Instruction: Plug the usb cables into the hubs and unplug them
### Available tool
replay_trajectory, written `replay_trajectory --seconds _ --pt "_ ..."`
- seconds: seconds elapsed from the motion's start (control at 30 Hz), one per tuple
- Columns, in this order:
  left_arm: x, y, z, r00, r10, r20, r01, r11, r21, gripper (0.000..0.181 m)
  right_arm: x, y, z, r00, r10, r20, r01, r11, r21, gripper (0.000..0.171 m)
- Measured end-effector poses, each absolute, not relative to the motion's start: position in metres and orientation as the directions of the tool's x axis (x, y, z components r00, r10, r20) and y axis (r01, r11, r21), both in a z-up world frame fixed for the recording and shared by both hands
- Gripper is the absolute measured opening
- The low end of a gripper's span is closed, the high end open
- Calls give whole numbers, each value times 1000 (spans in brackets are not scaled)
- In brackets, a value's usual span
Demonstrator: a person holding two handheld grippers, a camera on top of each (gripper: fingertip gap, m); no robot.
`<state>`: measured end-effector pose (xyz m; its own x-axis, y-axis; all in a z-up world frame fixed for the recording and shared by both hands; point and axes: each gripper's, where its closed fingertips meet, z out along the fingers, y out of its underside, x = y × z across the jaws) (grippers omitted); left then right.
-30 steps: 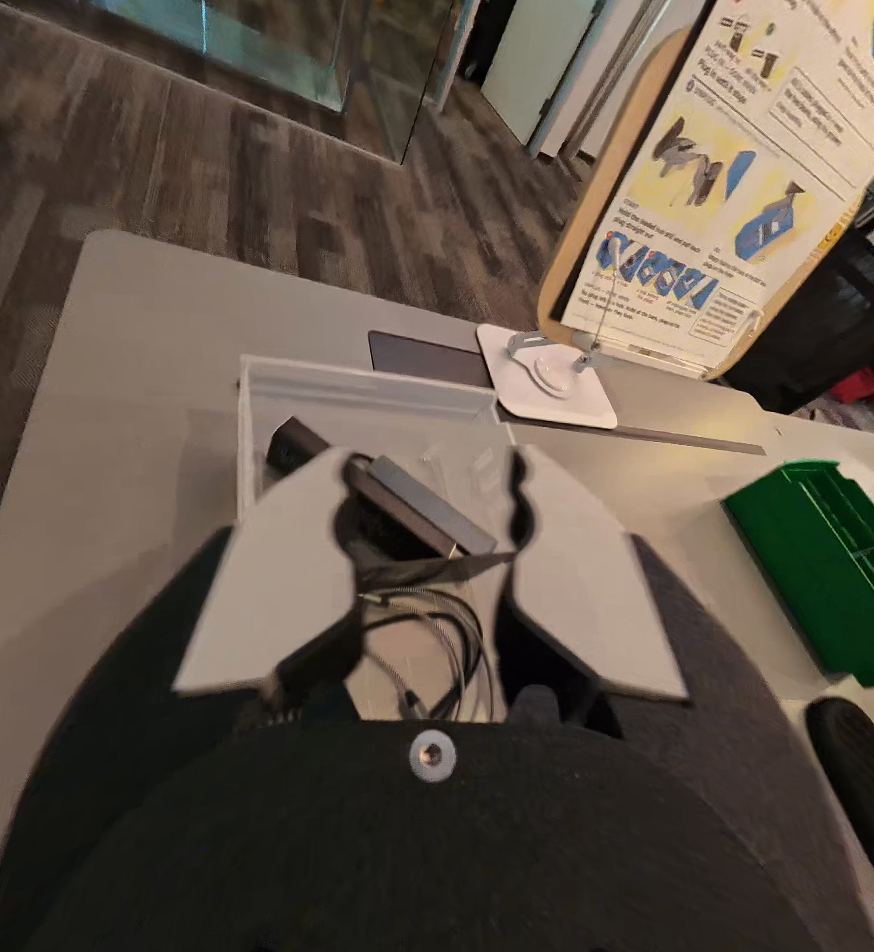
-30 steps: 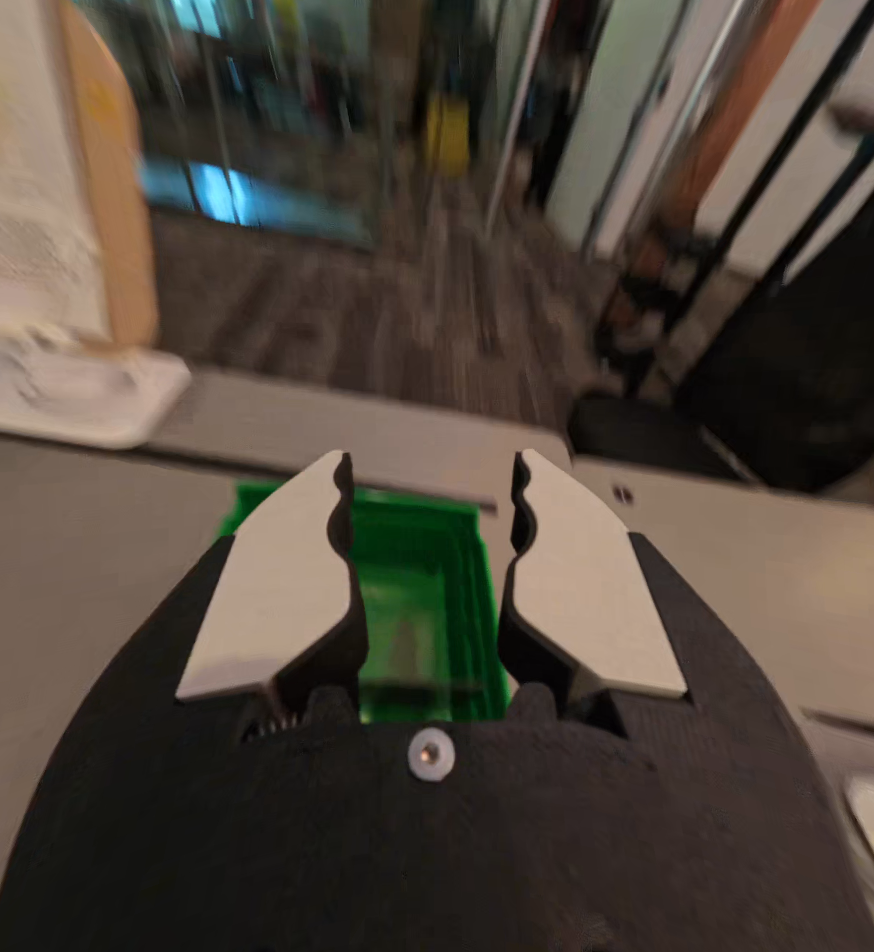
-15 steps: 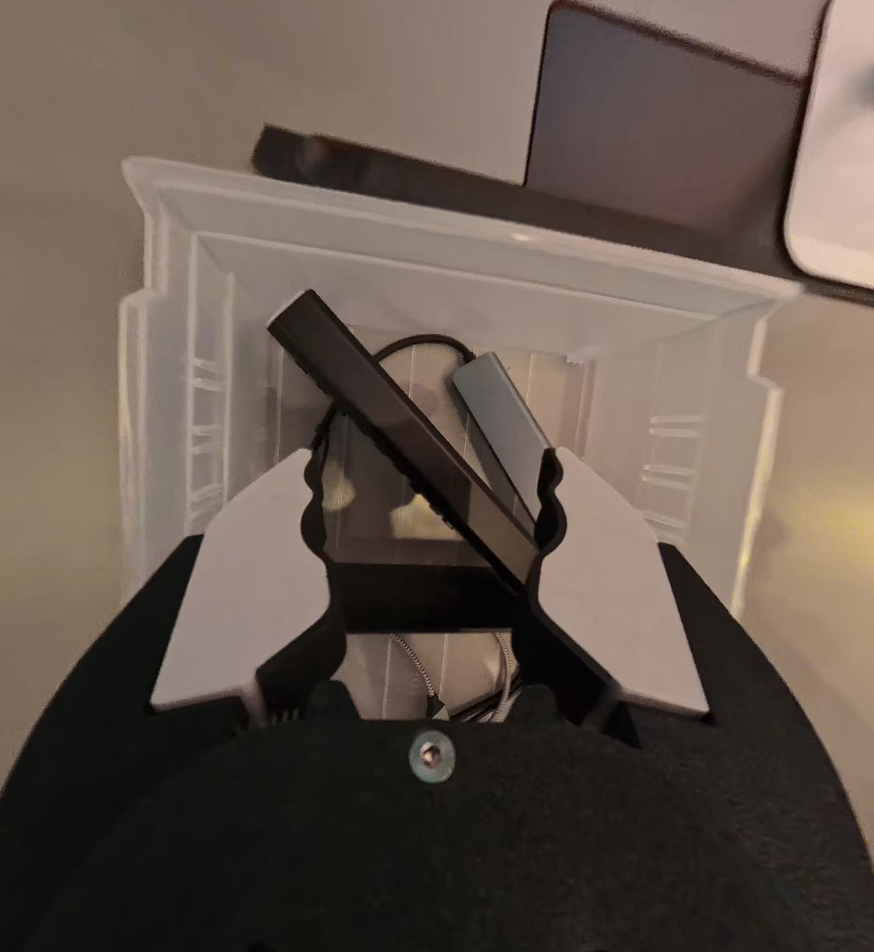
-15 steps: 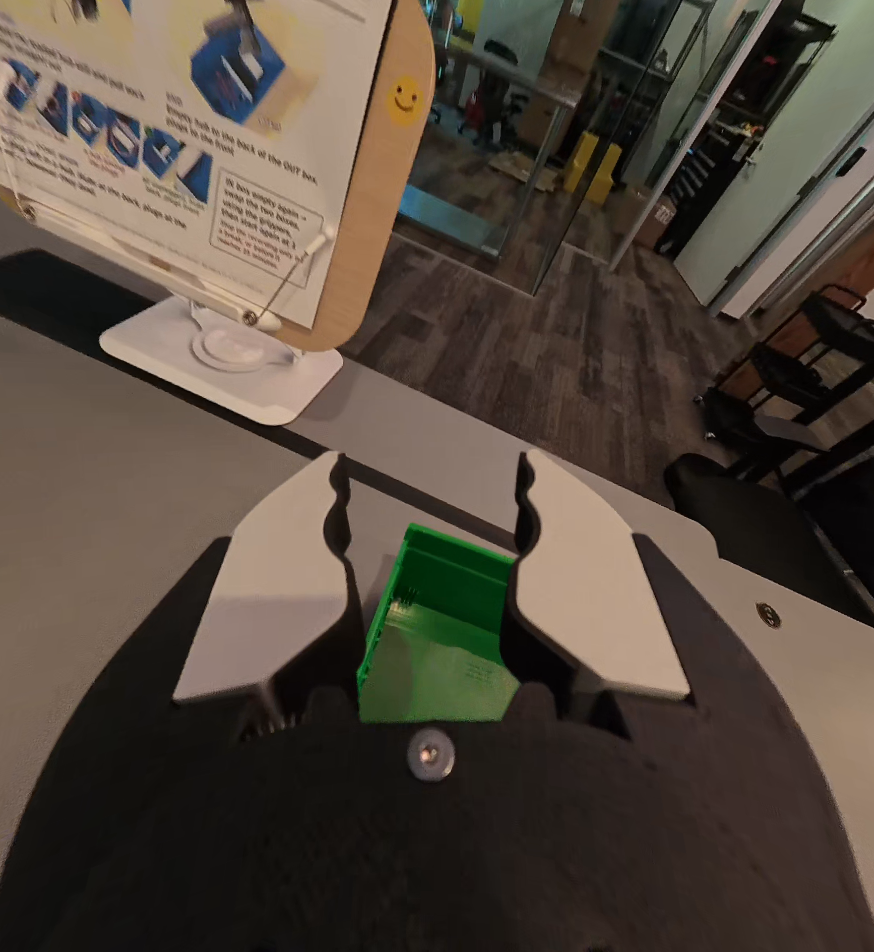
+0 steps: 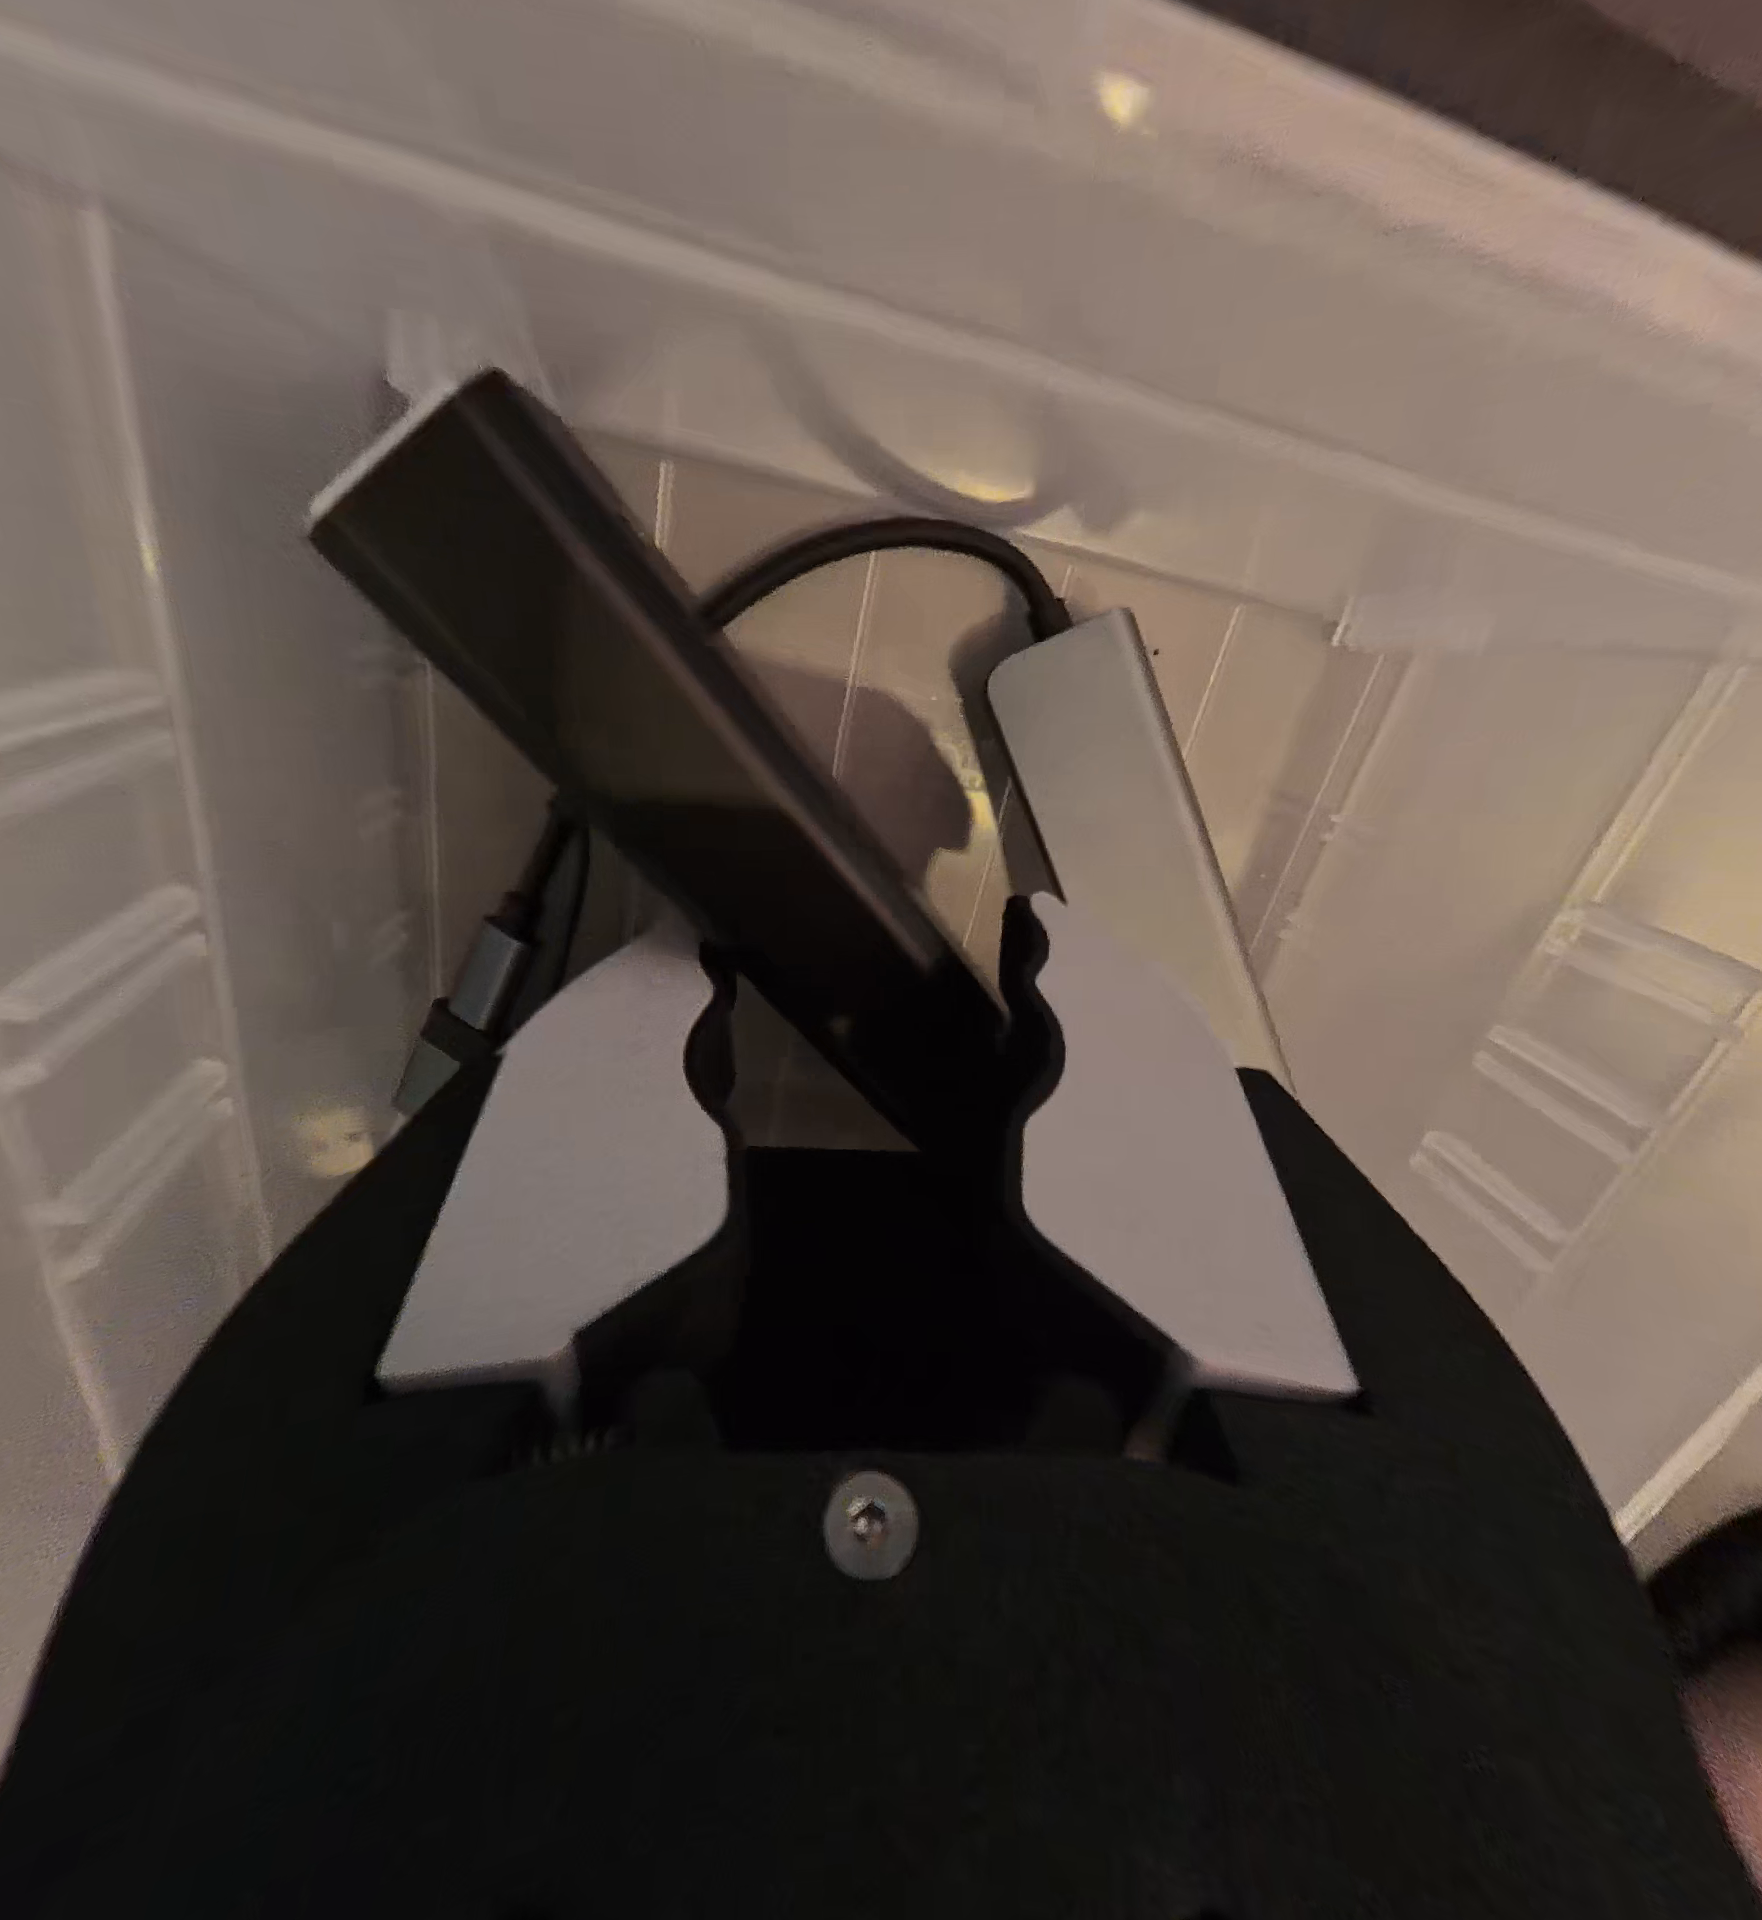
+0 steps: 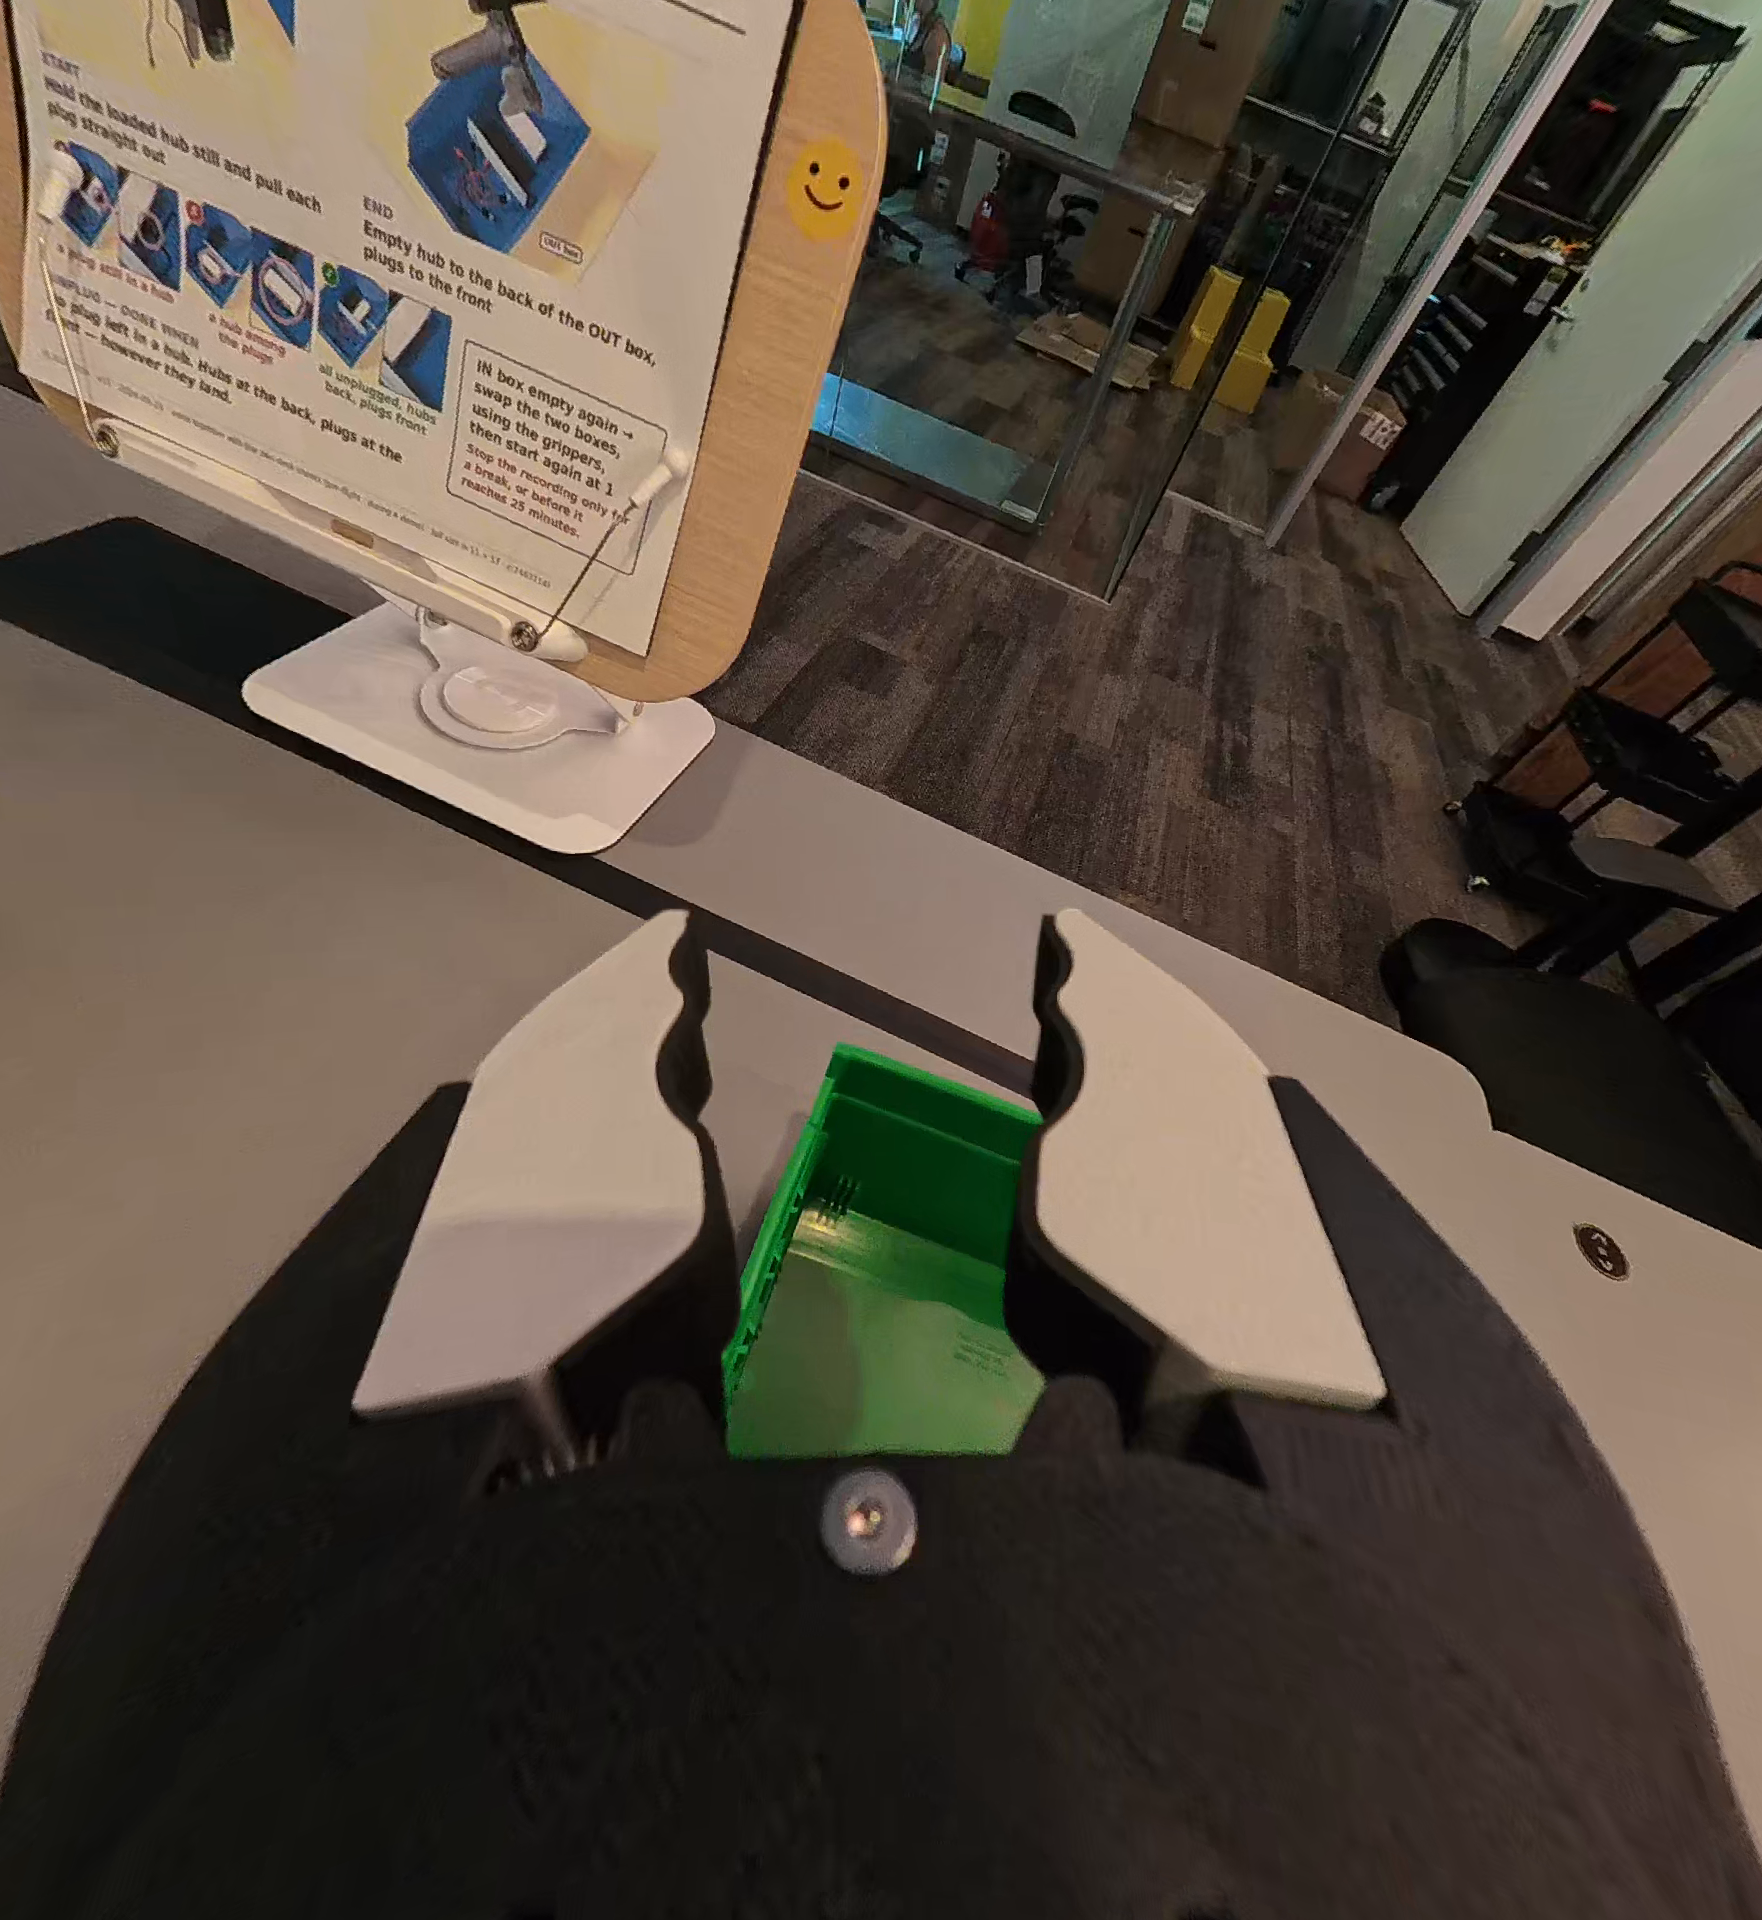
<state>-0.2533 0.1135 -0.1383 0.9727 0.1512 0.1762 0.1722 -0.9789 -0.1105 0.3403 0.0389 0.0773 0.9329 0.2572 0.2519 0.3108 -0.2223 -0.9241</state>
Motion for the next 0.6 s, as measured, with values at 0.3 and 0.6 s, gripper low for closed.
replay_trajectory --seconds 0.3,0.6 --pt "-248 105 -118 970 74 233 113 -981 -160 44 332 37 86 908 252 336 385 -182 -905 61" --pt "-224 107 -19 962 -144 232 2 -847 -532 29 324 41 88 880 253 402 446 -150 -882 59"
